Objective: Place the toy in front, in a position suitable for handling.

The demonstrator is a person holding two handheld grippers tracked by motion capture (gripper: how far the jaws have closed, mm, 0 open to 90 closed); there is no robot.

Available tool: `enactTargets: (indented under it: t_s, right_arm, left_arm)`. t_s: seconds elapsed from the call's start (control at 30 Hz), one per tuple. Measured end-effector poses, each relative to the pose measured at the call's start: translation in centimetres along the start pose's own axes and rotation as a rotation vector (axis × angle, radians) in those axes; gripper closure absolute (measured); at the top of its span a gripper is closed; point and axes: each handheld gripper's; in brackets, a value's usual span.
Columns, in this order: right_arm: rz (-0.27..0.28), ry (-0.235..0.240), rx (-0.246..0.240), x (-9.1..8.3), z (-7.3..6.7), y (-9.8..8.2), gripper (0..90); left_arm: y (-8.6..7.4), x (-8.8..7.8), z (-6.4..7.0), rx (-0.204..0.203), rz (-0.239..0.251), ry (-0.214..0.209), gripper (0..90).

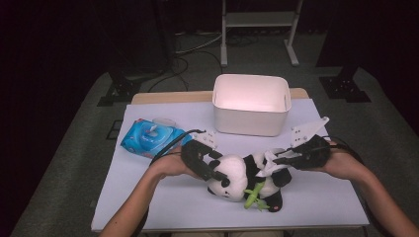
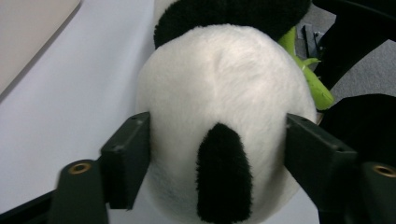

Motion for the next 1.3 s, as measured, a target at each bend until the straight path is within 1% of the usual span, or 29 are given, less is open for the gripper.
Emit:
enactTargets:
  t_s: [0.07,0.1,0.3,0.4,0.5,0.57,0.6,0.63,0.67,0.73,0.77,0.8,0.87,0.9,0.97,1.0,1.1,1.2,1.23,1.3]
  right_arm:
    - [-0.009,0.006,-0.013,0.2,-0.3,0.2,80.0]
    - [-0.014,0.011,-0.015,0.3,-0.5,0.3,80.0]
    - [-0.028,0.027,-0.041,0.6,-1.3,0.7,80.0]
    - [-0.031,0.041,-0.043,0.7,-1.7,0.8,80.0]
    - [-0.024,0.046,-0.047,0.7,-1.7,0.7,80.0]
    - [-0.023,0.051,-0.042,0.7,-1.8,0.6,80.0]
    - [-0.020,0.056,-0.043,0.7,-1.9,0.6,80.1]
    - [-0.019,0.062,-0.042,0.7,-1.9,0.6,80.1]
    - [-0.017,0.065,-0.042,0.8,-2.0,0.5,80.1]
    - [-0.013,0.068,-0.042,0.8,-2.1,0.5,80.0]
    - [-0.013,0.069,-0.041,0.7,-2.1,0.5,80.1]
    - [-0.012,0.069,-0.041,0.7,-2.1,0.4,80.1]
    - [-0.010,0.067,-0.039,0.7,-2.1,0.3,80.0]
    - [-0.003,0.066,-0.041,0.7,-2.0,0.3,80.0]
    - [0.005,0.054,-0.041,0.5,-1.8,0.3,80.0]
    - [0.012,0.050,-0.038,0.4,-1.6,0.3,80.0]
    - [0.024,0.037,-0.034,0.0,-0.9,0.4,80.0]
    - [0.042,0.016,-0.021,-0.3,0.0,0.7,80.1]
    - [0.043,0.009,-0.023,-0.4,0.5,1.0,80.0]
    - [0.037,-0.001,-0.019,-0.3,1.2,1.4,80.0]
  left_arm:
    - [0.2,0.1,0.0,-0.021,-0.006,0.002,21.2]
    - [0.2,0.2,0.0,-0.032,0.001,-0.001,18.9]
    - [0.6,1.0,-0.1,-0.075,0.006,-0.032,11.4]
    - [0.8,1.3,-0.2,-0.088,0.008,-0.049,9.7]
    - [1.0,1.4,-0.2,-0.098,0.001,-0.053,8.9]
    - [1.1,1.6,-0.3,-0.099,-0.004,-0.059,8.3]
    - [1.2,1.7,-0.3,-0.105,-0.001,-0.062,8.2]
    - [1.3,1.8,-0.3,-0.100,-0.006,-0.065,7.4]
    - [1.4,2.0,-0.3,-0.105,-0.007,-0.070,7.4]
    - [1.5,2.4,-0.4,-0.096,-0.024,-0.076,6.2]
    - [1.6,2.6,-0.3,-0.098,-0.021,-0.079,6.3]
    - [1.6,2.7,-0.4,-0.090,-0.026,-0.078,6.5]
    - [1.7,2.6,-0.3,-0.078,-0.033,-0.077,13.6]
    - [1.6,2.5,-0.4,-0.065,-0.034,-0.075,20.3]
    - [1.6,2.2,-0.4,-0.054,-0.031,-0.066,27.1]
    - [1.6,2.1,-0.5,-0.040,-0.027,-0.062,29.1]
    - [1.8,1.9,-0.6,-0.024,-0.016,-0.050,32.6]
    - [2.6,1.7,-0.7,0.018,-0.016,-0.028,33.8]
    - [2.9,1.6,-0.8,0.030,-0.026,-0.022,33.9]
    - [3.7,1.4,-1.2,0.053,-0.034,0.004,34.1]
Point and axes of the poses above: each handheld gripper's, and its own axes: x roughly forward along the jaws, y roughly out of its top, z roughly to its right, and after that the axes turned 11 degrees about -y, right-handed
